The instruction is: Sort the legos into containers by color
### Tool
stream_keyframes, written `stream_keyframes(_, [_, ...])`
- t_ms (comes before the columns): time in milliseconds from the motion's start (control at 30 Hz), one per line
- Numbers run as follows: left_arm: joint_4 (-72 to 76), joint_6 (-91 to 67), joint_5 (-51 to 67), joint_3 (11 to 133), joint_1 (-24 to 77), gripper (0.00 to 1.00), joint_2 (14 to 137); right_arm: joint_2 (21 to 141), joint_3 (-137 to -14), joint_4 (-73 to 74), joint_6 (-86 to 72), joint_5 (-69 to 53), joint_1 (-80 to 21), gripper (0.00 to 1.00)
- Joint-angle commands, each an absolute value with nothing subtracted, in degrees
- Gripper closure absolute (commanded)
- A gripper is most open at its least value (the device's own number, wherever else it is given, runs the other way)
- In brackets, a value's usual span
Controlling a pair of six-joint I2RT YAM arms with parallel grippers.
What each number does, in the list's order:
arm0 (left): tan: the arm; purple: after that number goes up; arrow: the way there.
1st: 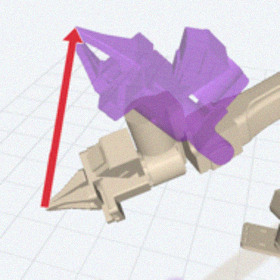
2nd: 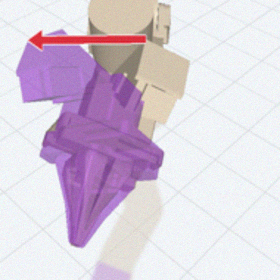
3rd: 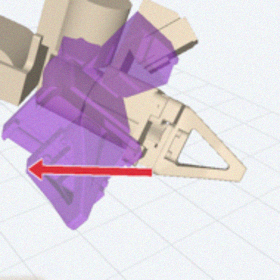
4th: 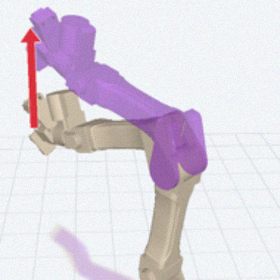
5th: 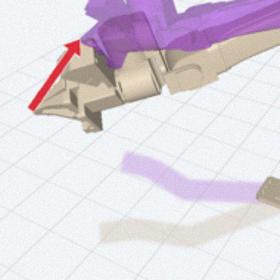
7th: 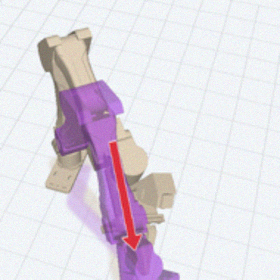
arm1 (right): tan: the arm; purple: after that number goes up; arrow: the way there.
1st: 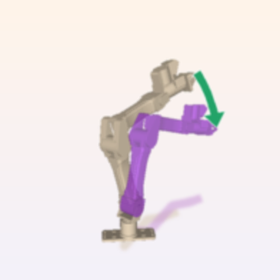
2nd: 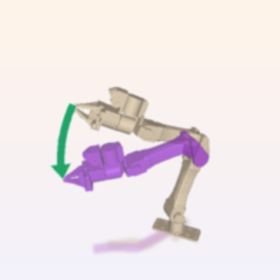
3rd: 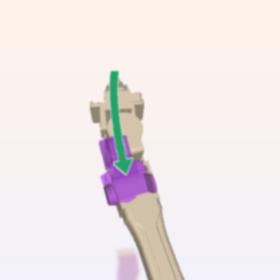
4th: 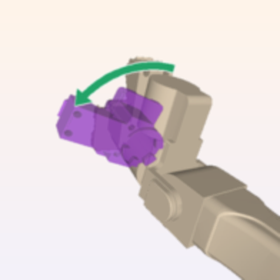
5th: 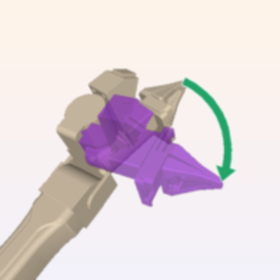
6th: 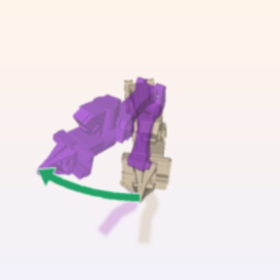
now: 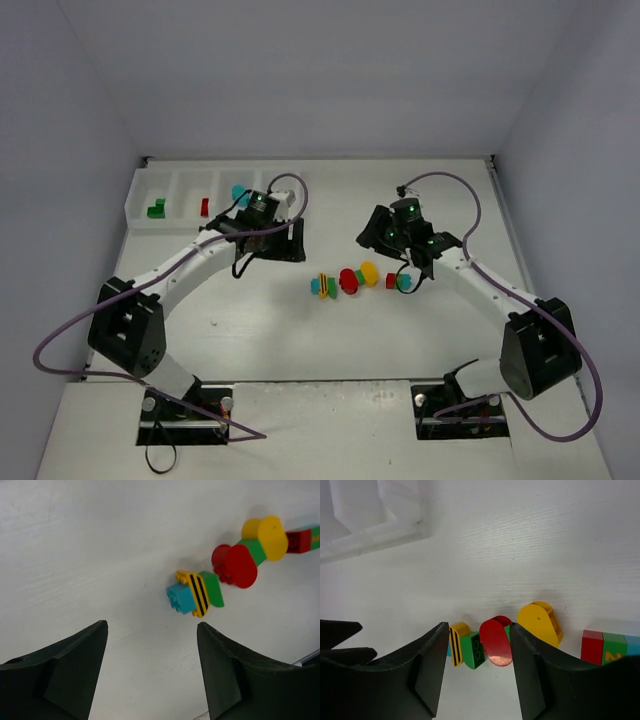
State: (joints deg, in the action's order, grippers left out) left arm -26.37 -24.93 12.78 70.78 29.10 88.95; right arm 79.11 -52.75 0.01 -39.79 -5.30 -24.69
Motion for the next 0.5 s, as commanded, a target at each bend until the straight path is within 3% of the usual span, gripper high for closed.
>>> stream_keyframes(0, [-23.74,-29.53,14.5,66.55,28.74,0.34,84.13,79.54,-56.25,-0.44,-35.95,-4.04,-26.63,0.53])
stream_keyframes(167, [-22.5,-30.94,12.22,61.01,28.39,0.33,79.55,82.17,-57.74,2.28,-32.17,-5.54,-30.4,0.64])
stream_keyframes(267, [-23.02,-31.11,10.11,59.86,27.6,0.32,76.47,83.4,-58.01,3.51,-30.94,-4.31,-33.74,0.77])
stream_keyframes(367, [-23.81,-31.38,9.84,59.33,24.97,0.32,74.71,85.25,-58.88,4.74,-29.88,-3.08,-37.78,0.78])
stream_keyframes(467, [-24.69,-31.82,12.21,58.89,20.93,0.32,74.27,87.71,-59.85,6.06,-29.97,-1.33,-41.3,0.69])
